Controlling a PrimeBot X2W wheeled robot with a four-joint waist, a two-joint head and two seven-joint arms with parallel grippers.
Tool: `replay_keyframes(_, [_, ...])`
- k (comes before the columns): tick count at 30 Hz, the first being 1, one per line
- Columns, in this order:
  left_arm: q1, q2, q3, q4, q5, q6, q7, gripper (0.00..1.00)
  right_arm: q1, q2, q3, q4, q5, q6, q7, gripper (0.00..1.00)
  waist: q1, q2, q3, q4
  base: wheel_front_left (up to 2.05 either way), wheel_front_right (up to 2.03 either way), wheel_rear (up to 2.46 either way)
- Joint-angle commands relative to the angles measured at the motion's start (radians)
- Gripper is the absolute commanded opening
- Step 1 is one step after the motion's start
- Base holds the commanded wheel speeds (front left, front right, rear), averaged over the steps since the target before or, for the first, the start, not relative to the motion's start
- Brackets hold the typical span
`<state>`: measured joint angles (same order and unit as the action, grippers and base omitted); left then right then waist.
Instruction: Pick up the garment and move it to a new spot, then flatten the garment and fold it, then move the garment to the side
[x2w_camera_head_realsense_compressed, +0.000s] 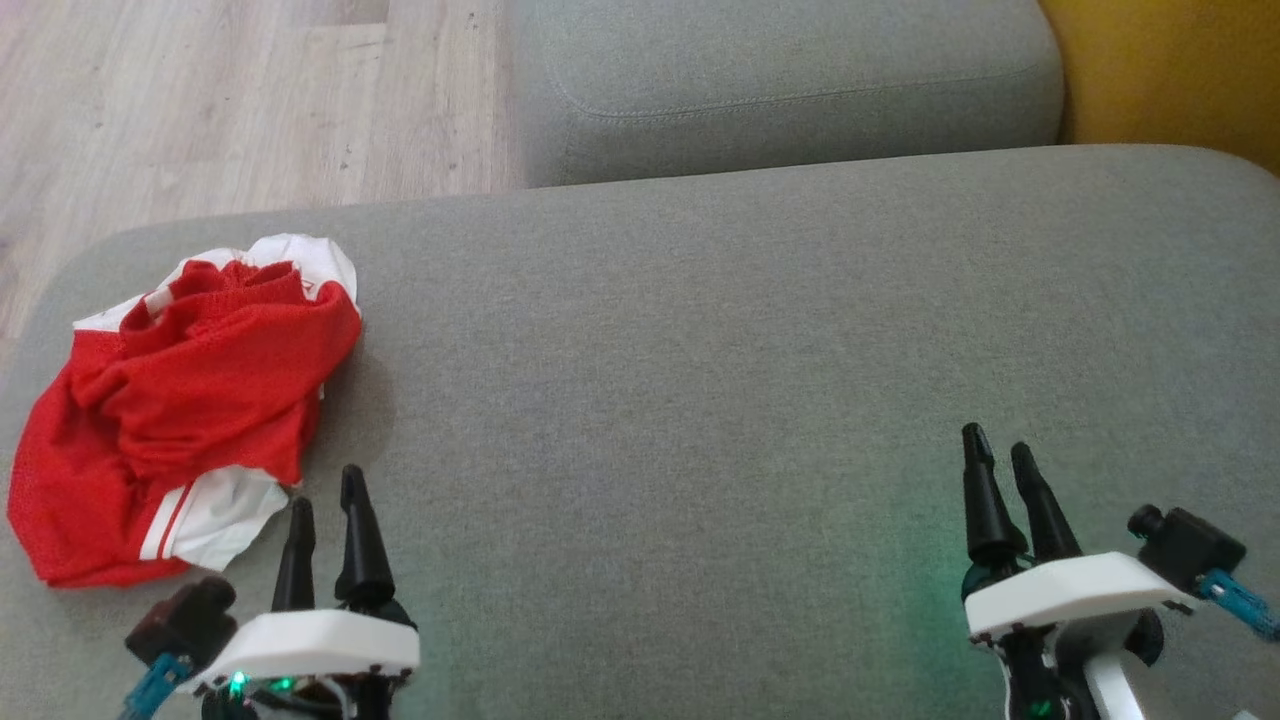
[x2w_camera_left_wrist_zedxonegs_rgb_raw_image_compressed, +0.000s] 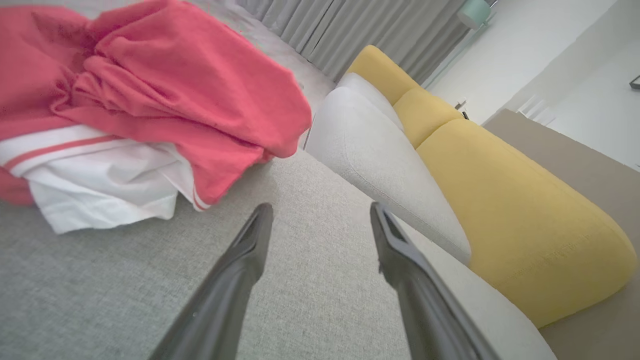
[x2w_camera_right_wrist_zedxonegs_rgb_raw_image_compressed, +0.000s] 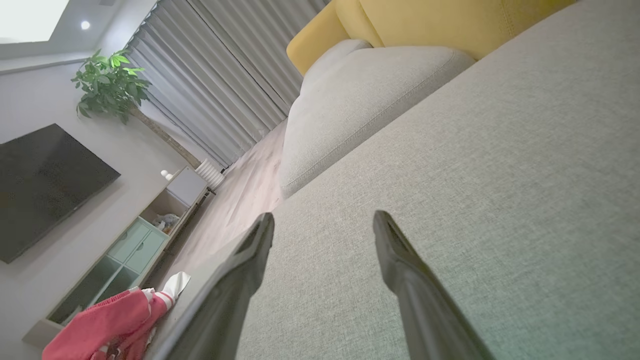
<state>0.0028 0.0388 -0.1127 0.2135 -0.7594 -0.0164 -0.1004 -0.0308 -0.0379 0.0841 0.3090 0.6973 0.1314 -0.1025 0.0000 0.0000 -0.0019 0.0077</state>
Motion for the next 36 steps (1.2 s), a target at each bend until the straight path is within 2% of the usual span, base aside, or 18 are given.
replay_keyframes(1, [-0.048, 0.008, 0.010, -0.042, 0.024, 0.006, -0.015, 1.00, -0.051, -0.008, 0.019, -0.037, -0.026, 0.000, -0.014, 1.00, 0.0000, 0.0000, 0.000, 0.000, 0.00, 0.00, 0.00])
replay_keyframes(20, [-0.048, 0.009, -0.029, -0.061, 0.259, 0.024, -0.071, 1.00, -0.054, -0.010, 0.014, -0.028, -0.278, -0.001, -0.070, 1.00, 0.0000, 0.0000, -0.008, -0.007, 0.00, 0.00, 0.00])
replay_keyframes(36, [-0.050, 0.011, -0.045, -0.013, 0.485, 0.100, -0.122, 1.00, -0.055, -0.011, 0.062, -0.036, -0.492, -0.001, -0.120, 1.00, 0.0000, 0.0000, -0.018, -0.016, 0.00, 0.00, 0.00])
